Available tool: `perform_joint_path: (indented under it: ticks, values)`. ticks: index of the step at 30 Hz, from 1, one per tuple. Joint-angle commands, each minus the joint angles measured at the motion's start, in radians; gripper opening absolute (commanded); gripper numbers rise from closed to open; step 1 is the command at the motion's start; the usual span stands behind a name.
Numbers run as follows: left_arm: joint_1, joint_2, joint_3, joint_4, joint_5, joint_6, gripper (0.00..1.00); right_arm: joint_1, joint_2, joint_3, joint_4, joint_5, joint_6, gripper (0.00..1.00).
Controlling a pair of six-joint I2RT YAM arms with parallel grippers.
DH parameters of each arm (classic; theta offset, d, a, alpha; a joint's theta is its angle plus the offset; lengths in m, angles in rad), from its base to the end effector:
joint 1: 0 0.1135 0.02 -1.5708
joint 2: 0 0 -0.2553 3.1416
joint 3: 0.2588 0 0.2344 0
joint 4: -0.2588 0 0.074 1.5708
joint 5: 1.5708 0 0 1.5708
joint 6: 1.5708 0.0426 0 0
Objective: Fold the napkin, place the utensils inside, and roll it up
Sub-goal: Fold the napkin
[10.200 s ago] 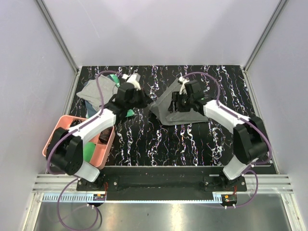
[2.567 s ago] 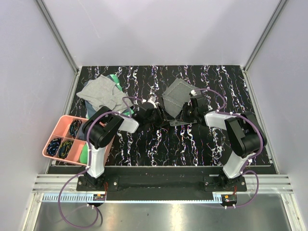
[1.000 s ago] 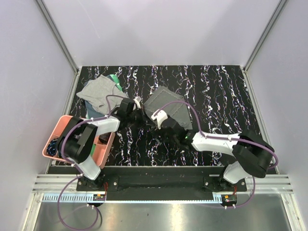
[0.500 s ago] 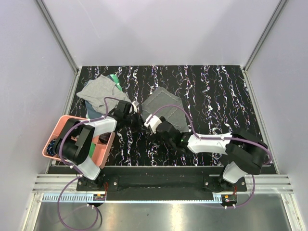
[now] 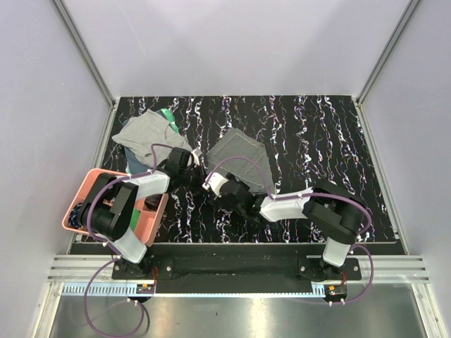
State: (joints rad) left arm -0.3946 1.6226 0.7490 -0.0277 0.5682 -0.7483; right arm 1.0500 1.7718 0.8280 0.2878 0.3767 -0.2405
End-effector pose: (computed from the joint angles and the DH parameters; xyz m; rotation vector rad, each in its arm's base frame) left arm 0.2616 -0.1338 0.1471 -0.2009 2.6522 -1.1477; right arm 0.1840 0.2893 0.1461 -1.1395 1.8516 0.0403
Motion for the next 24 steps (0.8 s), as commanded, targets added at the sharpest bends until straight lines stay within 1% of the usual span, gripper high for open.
perform_joint_path:
  ticks: [1, 2, 3, 5, 6, 9, 10, 12, 13, 16, 17, 19, 20, 23, 24]
  values:
    - [0.010, -0.029, -0.005, 0.015, 0.038, 0.017, 0.00, 0.022, 0.043, 0.036, 0.057, 0.077, -0.054, 0.78]
    - [0.010, -0.029, -0.004, 0.014, 0.039, 0.017, 0.00, 0.024, 0.055, 0.036, 0.062, 0.083, -0.065, 0.76]
    - [0.011, -0.027, -0.004, 0.014, 0.041, 0.017, 0.00, 0.030, 0.060, 0.033, 0.071, 0.097, -0.069, 0.71]
    - [0.014, -0.026, -0.002, 0.015, 0.044, 0.017, 0.00, 0.038, 0.075, 0.030, 0.077, 0.113, -0.089, 0.65]
    - [0.016, -0.023, 0.000, 0.015, 0.044, 0.017, 0.00, 0.044, 0.078, 0.026, 0.080, 0.125, -0.095, 0.56]
    - [0.019, -0.017, 0.001, 0.020, 0.050, 0.014, 0.00, 0.064, 0.092, 0.017, 0.091, 0.139, -0.118, 0.47]
    - [0.020, -0.013, 0.000, 0.023, 0.053, 0.012, 0.00, 0.074, 0.097, 0.016, 0.093, 0.140, -0.123, 0.41]
    - [0.020, -0.009, 0.000, 0.023, 0.056, 0.009, 0.00, 0.084, 0.112, 0.017, 0.094, 0.142, -0.135, 0.37]
    - [0.022, -0.007, 0.000, 0.025, 0.056, 0.009, 0.00, 0.087, 0.118, 0.017, 0.094, 0.140, -0.140, 0.33]
    - [0.023, -0.012, -0.008, 0.025, 0.045, 0.007, 0.01, 0.087, 0.143, 0.031, 0.080, 0.139, -0.152, 0.30]
    - [0.025, -0.015, -0.011, 0.049, 0.038, 0.004, 0.03, 0.088, 0.150, 0.034, 0.076, 0.139, -0.154, 0.27]
    - [0.031, -0.029, -0.028, 0.063, 0.030, -0.013, 0.14, 0.088, 0.158, 0.043, 0.056, 0.133, -0.151, 0.24]
    - [0.034, -0.035, -0.036, 0.081, 0.027, -0.017, 0.23, 0.087, 0.158, 0.052, 0.042, 0.128, -0.143, 0.20]
    - [0.051, -0.058, -0.050, 0.092, 0.013, -0.029, 0.47, 0.087, 0.150, 0.069, -0.024, 0.107, -0.123, 0.12]
    - [0.062, -0.067, -0.048, 0.091, 0.010, -0.028, 0.51, 0.087, 0.147, 0.085, -0.068, 0.102, -0.115, 0.10]
